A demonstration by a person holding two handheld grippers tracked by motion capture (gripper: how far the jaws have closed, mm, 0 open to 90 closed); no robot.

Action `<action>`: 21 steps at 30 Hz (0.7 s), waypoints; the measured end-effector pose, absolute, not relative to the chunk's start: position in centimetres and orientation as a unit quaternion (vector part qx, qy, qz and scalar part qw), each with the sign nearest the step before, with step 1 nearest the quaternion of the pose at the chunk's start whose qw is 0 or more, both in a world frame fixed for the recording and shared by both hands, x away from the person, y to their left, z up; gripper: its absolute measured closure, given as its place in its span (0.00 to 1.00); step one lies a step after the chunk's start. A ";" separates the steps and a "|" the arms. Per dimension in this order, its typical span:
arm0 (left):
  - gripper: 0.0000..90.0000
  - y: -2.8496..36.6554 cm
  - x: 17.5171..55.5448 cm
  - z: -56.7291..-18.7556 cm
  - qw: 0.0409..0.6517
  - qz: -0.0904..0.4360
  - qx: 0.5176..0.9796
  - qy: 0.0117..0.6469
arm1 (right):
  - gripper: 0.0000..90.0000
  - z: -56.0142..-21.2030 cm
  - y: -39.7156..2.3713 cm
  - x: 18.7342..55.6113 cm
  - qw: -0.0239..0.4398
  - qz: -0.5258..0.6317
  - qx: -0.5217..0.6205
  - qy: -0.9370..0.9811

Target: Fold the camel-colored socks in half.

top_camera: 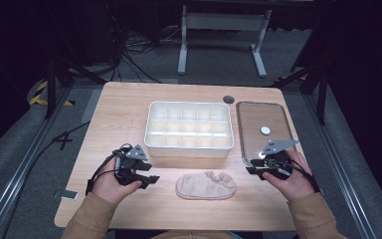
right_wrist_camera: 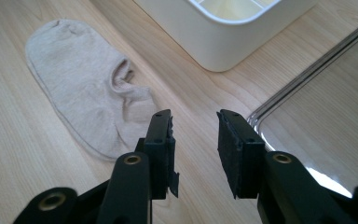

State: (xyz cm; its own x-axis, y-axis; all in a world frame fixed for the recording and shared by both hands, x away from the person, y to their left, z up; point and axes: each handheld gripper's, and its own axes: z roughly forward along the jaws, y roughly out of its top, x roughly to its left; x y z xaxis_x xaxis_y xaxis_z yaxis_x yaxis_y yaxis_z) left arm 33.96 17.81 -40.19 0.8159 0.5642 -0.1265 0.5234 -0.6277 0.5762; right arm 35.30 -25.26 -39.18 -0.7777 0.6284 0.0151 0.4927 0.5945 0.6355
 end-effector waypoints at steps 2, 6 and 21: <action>0.53 17.5 33.9 -40.4 0.313 0.026 0.900 0.302 | 0.73 -39.2 -25.1 35.1 0.103 0.321 0.312 0.888; 0.54 17.4 33.9 -40.4 0.316 0.028 0.900 0.297 | 0.73 -39.2 -25.0 34.9 0.102 0.324 0.309 0.888; 0.57 15.5 33.4 -39.9 0.353 -0.009 0.896 0.271 | 0.71 -39.4 -24.4 34.5 0.091 0.332 0.292 0.892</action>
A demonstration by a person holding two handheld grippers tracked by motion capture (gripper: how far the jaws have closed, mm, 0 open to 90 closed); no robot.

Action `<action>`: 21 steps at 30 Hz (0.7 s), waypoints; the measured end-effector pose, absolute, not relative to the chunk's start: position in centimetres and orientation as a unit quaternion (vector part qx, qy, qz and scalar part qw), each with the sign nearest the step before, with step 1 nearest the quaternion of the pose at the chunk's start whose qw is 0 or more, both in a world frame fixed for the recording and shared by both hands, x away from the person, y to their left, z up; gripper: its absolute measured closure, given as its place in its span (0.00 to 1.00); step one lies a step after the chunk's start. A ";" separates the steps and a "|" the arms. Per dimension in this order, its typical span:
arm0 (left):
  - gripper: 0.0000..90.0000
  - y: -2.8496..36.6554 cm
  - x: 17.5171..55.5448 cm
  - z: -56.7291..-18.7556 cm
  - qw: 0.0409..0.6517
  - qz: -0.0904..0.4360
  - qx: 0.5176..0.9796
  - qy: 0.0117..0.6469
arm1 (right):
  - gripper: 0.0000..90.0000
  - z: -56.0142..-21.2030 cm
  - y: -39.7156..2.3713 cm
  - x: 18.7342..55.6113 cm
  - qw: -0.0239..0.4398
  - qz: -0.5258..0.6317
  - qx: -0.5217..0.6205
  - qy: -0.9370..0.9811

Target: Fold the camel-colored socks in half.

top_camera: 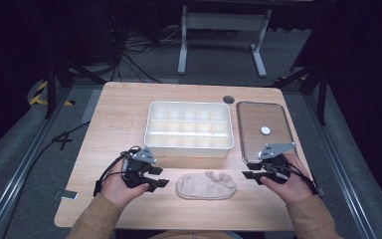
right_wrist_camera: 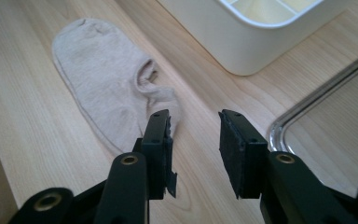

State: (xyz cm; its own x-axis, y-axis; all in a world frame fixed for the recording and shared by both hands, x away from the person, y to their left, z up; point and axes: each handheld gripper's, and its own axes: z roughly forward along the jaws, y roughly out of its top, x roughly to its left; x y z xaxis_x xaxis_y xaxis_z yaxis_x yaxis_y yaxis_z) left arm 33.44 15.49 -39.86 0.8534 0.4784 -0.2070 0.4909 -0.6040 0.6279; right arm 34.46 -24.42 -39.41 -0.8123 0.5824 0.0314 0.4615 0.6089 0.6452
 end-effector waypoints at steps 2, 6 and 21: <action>0.57 14.8 33.4 -40.0 0.352 -0.013 0.898 0.264 | 0.71 -39.6 -24.2 34.3 0.088 0.331 0.289 0.894; 0.57 13.5 33.4 -40.6 0.344 -0.019 0.904 0.254 | 0.72 -39.9 -23.7 34.1 0.086 0.330 0.284 0.896; 0.59 11.1 35.4 -44.6 0.289 -0.028 0.914 0.284 | 0.72 -40.6 -22.7 33.6 0.074 0.328 0.265 0.904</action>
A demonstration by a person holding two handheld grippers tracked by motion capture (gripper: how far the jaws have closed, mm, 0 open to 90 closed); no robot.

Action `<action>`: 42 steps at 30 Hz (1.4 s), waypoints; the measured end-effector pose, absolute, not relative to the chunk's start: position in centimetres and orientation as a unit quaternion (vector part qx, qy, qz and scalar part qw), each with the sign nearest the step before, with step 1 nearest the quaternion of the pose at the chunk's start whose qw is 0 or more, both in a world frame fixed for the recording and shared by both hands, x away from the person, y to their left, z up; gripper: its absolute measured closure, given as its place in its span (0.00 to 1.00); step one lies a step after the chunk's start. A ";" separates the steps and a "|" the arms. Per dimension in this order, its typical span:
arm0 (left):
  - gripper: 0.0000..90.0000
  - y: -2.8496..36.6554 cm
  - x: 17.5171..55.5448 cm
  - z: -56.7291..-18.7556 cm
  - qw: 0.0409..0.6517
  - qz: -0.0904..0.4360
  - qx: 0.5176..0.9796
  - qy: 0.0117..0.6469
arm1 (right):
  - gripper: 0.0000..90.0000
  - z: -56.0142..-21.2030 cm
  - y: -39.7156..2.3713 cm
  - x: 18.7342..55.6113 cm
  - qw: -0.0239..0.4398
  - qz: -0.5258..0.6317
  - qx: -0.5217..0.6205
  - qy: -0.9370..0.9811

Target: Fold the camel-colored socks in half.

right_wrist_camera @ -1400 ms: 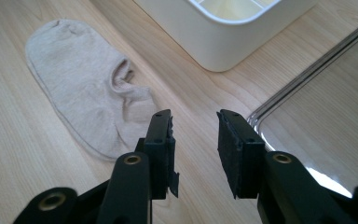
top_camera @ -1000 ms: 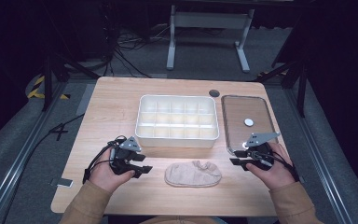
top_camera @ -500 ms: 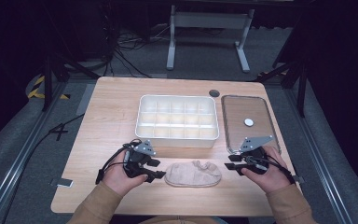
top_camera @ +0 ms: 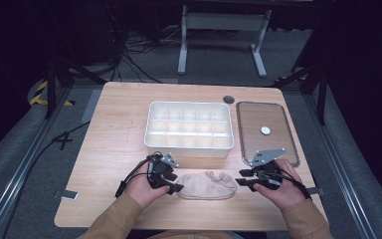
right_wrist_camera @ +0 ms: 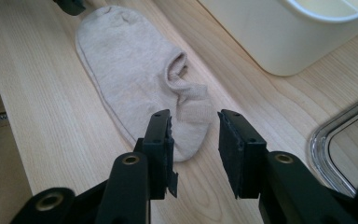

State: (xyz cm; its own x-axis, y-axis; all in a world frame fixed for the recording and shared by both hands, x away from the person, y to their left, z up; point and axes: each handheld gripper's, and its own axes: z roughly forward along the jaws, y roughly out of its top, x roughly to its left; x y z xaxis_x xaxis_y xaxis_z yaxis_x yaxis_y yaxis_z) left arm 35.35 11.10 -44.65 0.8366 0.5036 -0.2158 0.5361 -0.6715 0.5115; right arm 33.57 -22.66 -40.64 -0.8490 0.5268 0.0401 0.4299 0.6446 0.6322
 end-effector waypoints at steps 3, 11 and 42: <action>0.59 10.9 35.5 -44.9 0.288 -0.029 0.913 0.286 | 0.72 -40.7 -22.5 33.4 0.070 0.327 0.264 0.905; 0.61 10.1 35.4 -45.6 0.271 -0.027 0.922 0.276 | 0.72 -41.0 -22.3 33.4 0.070 0.326 0.264 0.905; 0.96 11.8 34.8 -43.4 0.315 -0.031 0.903 0.292 | 0.99 -43.4 -20.0 33.7 0.022 0.354 0.254 0.900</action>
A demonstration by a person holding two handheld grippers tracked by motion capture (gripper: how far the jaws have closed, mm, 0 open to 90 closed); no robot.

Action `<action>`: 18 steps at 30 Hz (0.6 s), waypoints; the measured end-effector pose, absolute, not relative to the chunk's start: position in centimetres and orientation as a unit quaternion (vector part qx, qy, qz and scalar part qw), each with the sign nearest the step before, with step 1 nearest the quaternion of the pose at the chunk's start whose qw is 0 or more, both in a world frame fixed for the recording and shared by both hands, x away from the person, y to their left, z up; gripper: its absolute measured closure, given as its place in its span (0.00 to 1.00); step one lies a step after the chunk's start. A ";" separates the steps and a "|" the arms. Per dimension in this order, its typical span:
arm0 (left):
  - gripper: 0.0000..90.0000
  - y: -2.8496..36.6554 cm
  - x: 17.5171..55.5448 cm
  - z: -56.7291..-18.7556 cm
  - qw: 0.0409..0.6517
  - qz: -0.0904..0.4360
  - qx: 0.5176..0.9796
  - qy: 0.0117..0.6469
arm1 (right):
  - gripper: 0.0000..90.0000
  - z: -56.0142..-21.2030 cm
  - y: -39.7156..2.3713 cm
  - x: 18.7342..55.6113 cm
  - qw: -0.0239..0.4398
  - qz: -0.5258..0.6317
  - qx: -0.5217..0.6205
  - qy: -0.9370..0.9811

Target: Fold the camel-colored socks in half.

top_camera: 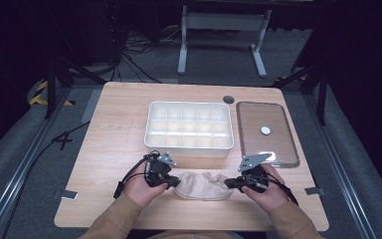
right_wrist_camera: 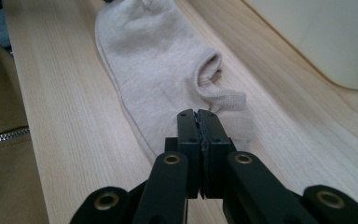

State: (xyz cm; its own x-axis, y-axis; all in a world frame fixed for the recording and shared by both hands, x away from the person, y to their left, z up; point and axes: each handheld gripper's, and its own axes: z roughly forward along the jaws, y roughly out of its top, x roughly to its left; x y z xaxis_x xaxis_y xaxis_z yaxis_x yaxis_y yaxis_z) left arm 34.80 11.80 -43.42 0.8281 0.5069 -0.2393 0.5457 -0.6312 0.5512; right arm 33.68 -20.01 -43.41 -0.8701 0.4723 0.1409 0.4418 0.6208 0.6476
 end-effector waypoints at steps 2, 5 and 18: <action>0.96 12.0 34.7 -43.1 0.323 -0.031 0.900 0.291 | 0.99 -43.8 -19.7 33.7 0.020 0.350 0.252 0.902; 0.96 12.0 34.6 -42.6 0.326 -0.028 0.899 0.290 | 0.99 -44.4 -19.3 33.8 0.019 0.346 0.250 0.904; 0.96 12.8 34.4 -41.6 0.339 -0.031 0.892 0.299 | 0.99 -46.0 -18.3 34.1 0.010 0.330 0.248 0.911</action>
